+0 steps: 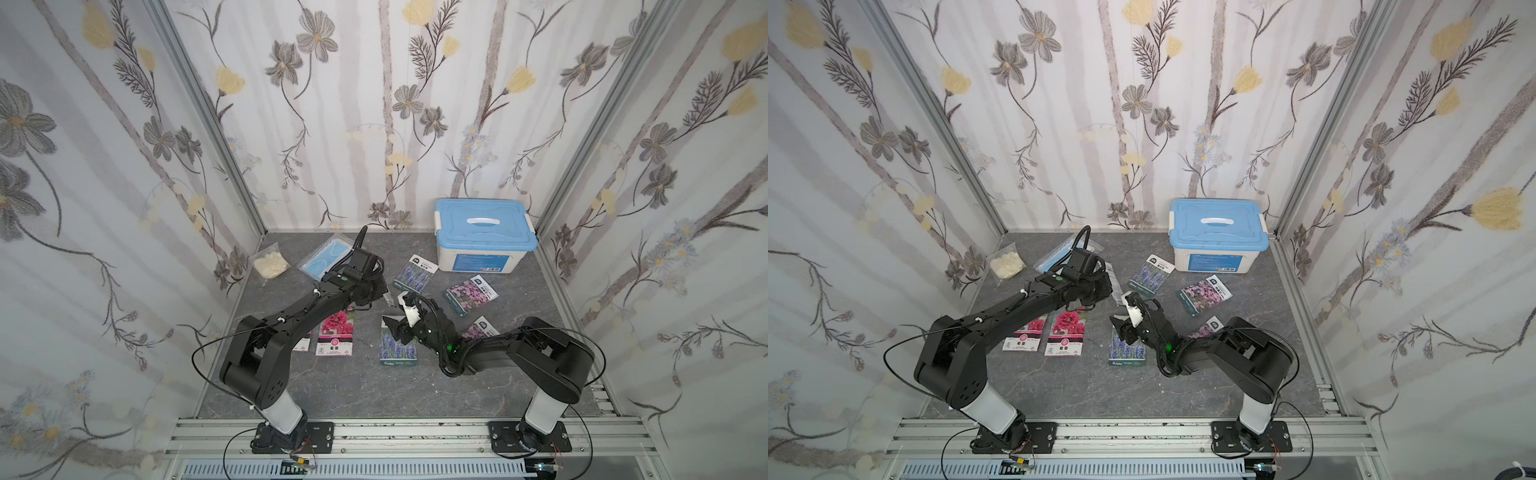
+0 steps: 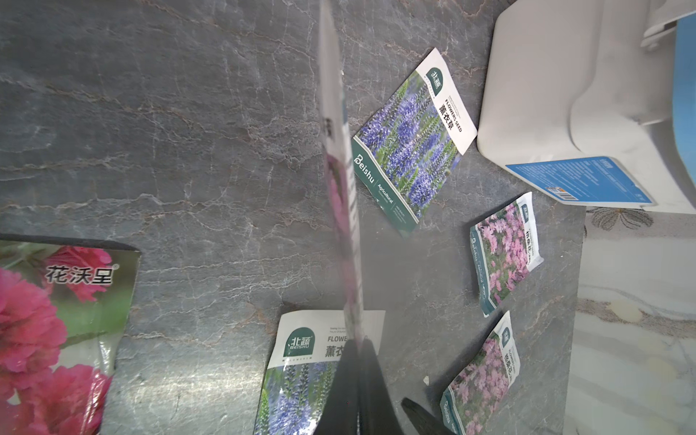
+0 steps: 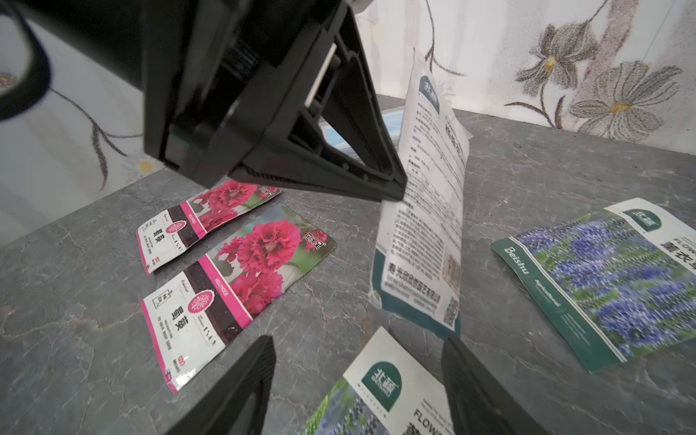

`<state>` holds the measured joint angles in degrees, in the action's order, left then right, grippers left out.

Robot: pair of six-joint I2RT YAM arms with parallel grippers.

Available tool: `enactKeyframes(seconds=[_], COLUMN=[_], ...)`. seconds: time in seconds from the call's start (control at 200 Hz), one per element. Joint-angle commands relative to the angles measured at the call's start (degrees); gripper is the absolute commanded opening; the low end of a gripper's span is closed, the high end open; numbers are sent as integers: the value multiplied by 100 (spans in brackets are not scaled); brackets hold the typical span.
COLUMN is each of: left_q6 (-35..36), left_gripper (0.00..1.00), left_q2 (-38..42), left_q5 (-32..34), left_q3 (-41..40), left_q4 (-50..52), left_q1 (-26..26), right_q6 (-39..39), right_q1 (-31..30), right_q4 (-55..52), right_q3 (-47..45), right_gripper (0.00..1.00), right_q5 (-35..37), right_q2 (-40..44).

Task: Arrange the seed packets in a row
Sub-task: Pick up the seed packet from the center of the board.

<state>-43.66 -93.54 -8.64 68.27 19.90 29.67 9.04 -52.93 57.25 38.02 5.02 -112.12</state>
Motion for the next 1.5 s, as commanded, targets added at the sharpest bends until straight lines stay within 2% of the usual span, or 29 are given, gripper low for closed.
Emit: enactKeyframes(seconds=[0.0,0.11,0.425,0.47,0.58,0.699,0.909,0.924,0.964,0.984,1.114,1.314,1.414,1.499], left_q6=[-16,-15,-2,-2,-19,-54,-175,-184,-200,-204,-137,176,319,323], left_gripper=[0,0,0,0,0,0,0,6,34,44,73,96,97,95], left_q2=[70,158,237,254,280,286,403,414,498,552,1183,2493,3007,3206], left_q5=[-98,-69,-94,-77,-67,-46,82,82,110,135,326,537,401,150], left_q3=[81,85,186,187,226,287,309,310,310,310,68,-651,-1276,-1700], left_q4=[48,102,248,261,287,290,208,202,174,149,-120,-330,-807,-1212], left_q1=[-3,3,-9,-10,-14,-14,-47,-49,-54,-57,-104,-280,-364,-464], right_q6=[-146,-182,-195,-218,-190,-182,-10,19,104,155,665,1705,2320,3017], right_q1=[-1,19,159,164,177,177,179,185,194,203,324,664,806,817], right_q4=[587,531,756,746,707,769,989,1009,1065,1106,1190,1114,861,809], right_q3=[375,811,1038,1074,1134,1129,875,848,741,688,245,-195,-283,-382], right_gripper=[71,68,59,53,22,0,0,0,0,0,0,0,0,0], right_q5=[82,165,491,475,465,473,532,521,465,422,11,-1142,-1558,-1716], right_q2=[-371,-676,-981,-1005,-1057,-1076,-856,-823,-735,-677,-261,434,867,1201])
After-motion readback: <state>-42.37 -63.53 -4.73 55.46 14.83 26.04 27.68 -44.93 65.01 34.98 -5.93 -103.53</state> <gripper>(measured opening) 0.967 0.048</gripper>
